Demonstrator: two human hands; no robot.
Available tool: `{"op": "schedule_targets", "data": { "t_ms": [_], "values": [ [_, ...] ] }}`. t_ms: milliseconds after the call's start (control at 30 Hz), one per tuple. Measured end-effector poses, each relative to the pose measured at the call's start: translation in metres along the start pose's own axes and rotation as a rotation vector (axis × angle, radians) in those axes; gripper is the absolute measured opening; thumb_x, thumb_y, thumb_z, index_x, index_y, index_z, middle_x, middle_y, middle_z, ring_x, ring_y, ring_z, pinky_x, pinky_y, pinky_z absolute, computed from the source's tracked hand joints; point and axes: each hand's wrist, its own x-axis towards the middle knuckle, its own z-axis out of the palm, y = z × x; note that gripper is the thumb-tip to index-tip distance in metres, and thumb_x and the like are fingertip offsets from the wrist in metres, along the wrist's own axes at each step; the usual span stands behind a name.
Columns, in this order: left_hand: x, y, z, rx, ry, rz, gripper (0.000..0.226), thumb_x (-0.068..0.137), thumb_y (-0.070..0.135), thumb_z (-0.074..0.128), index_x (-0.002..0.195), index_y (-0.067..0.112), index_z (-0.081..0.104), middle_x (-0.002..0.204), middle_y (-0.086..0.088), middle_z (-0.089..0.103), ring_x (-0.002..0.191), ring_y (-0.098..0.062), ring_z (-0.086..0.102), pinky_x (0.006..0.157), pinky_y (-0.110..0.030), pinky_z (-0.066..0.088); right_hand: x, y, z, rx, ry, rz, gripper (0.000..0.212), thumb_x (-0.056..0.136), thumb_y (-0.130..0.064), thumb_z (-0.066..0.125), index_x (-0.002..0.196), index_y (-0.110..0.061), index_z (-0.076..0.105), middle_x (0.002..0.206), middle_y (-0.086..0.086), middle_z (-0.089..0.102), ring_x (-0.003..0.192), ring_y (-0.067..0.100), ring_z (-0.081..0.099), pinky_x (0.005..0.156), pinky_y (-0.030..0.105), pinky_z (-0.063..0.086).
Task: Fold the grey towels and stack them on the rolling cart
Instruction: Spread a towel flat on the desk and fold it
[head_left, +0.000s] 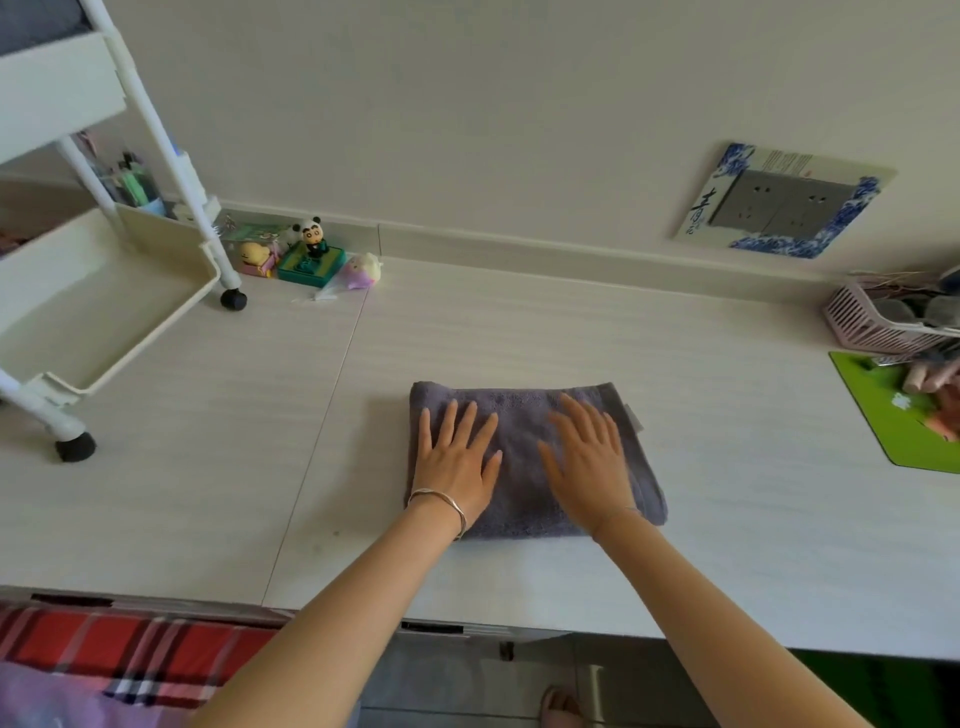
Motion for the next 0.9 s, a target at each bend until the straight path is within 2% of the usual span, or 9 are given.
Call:
{"op": "schedule_targets", "data": {
  "t_ms": [100, 200, 333, 467, 567, 667, 733, 800, 900],
  "values": [
    [0.006, 0.002, 0.015, -0.017, 0.023, 0.020, 0.061, 0.091, 0.051, -0.002, 0.149, 0.034, 0.006, 0.159, 0.003, 0.003, 0.146, -0.026, -0.003, 0.115, -0.052, -0.010, 0.008, -0.013, 0.012, 0.071, -0.170, -0.008, 0.074, 0.082, -0.059, -0.002, 0.149, -0.034, 0.017, 0.159, -0.004, 0.007, 0.147, 0.019, -0.002, 0.118, 0.039, -0.008],
    [0.009, -0.002, 0.023, -0.073, 0.068, 0.010, 0.063, 0.088, 0.053, 0.007, 0.146, 0.034, 0.024, 0.156, 0.002, 0.022, 0.144, -0.031, 0.016, 0.115, -0.050, -0.005, 0.003, 0.003, 0.025, 0.039, -0.232, 0.055, 0.073, 0.080, -0.064, -0.006, 0.148, -0.040, 0.003, 0.159, -0.010, -0.003, 0.146, 0.014, -0.009, 0.118, 0.039, -0.011],
    [0.014, -0.004, 0.026, -0.096, 0.095, -0.106, 0.065, 0.086, 0.058, 0.023, 0.142, 0.028, 0.038, 0.150, -0.009, 0.035, 0.138, -0.035, 0.032, 0.112, -0.047, 0.005, -0.005, 0.033, 0.024, 0.016, -0.180, 0.142, 0.074, 0.081, -0.067, -0.002, 0.149, -0.039, 0.004, 0.158, -0.014, -0.002, 0.146, 0.011, -0.007, 0.118, 0.035, -0.008],
    [0.019, -0.005, 0.022, -0.131, 0.077, -0.236, 0.088, 0.072, 0.070, 0.002, 0.149, 0.029, 0.018, 0.158, -0.008, 0.008, 0.146, -0.027, 0.001, 0.112, -0.044, -0.010, -0.015, 0.072, 0.019, 0.086, -0.238, 0.352, 0.064, 0.093, -0.061, 0.014, 0.149, -0.035, 0.001, 0.158, -0.011, -0.003, 0.146, 0.012, -0.006, 0.119, 0.036, -0.004],
    [0.019, -0.009, 0.016, -0.179, 0.057, -0.246, 0.098, 0.063, 0.072, -0.006, 0.150, 0.028, 0.007, 0.159, -0.002, -0.003, 0.145, -0.025, -0.011, 0.115, -0.045, -0.005, -0.022, 0.087, 0.008, 0.057, -0.318, 0.361, 0.065, 0.096, -0.054, 0.018, 0.150, -0.025, -0.003, 0.159, -0.006, -0.008, 0.146, 0.014, -0.009, 0.119, 0.036, -0.004],
    [0.005, -0.016, 0.006, -0.369, 0.157, -0.253, 0.096, 0.071, 0.075, 0.012, 0.150, 0.021, 0.010, 0.159, -0.005, 0.005, 0.146, -0.026, 0.003, 0.116, -0.041, 0.009, -0.024, 0.089, -0.011, 0.203, -0.220, 0.369, 0.072, 0.095, -0.054, 0.032, 0.152, -0.020, 0.003, 0.159, 0.002, 0.010, 0.145, 0.022, 0.014, 0.119, 0.039, 0.012],
    [-0.009, -0.021, -0.002, -0.517, 0.193, -0.366, 0.090, 0.082, 0.067, 0.041, 0.150, 0.014, 0.014, 0.155, -0.011, 0.018, 0.141, -0.030, 0.021, 0.113, -0.040, 0.022, -0.021, 0.093, -0.021, 0.470, -0.228, 0.559, 0.079, 0.090, -0.057, 0.044, 0.150, -0.014, 0.015, 0.150, 0.009, 0.033, 0.135, 0.029, 0.036, 0.110, 0.042, 0.030],
    [-0.019, -0.027, -0.003, -0.597, 0.081, -0.537, 0.086, 0.083, 0.059, 0.053, 0.145, 0.010, 0.021, 0.146, -0.015, 0.031, 0.131, -0.033, 0.037, 0.105, -0.043, 0.036, -0.014, 0.098, -0.021, 0.679, -0.303, 0.749, 0.085, 0.081, -0.069, 0.048, 0.138, -0.006, 0.037, 0.129, 0.012, 0.052, 0.119, 0.031, 0.050, 0.102, 0.043, 0.040],
    [-0.030, -0.031, -0.011, -0.600, -0.074, -0.601, 0.074, 0.081, 0.063, 0.052, 0.129, 0.009, 0.039, 0.125, -0.012, 0.051, 0.108, -0.032, 0.055, 0.089, -0.043, 0.048, -0.008, 0.098, -0.019, 0.634, -0.450, 0.772, 0.085, 0.075, -0.075, 0.047, 0.117, 0.000, 0.051, 0.107, 0.012, 0.058, 0.097, 0.027, 0.052, 0.085, 0.040, 0.047]
  ]
}}
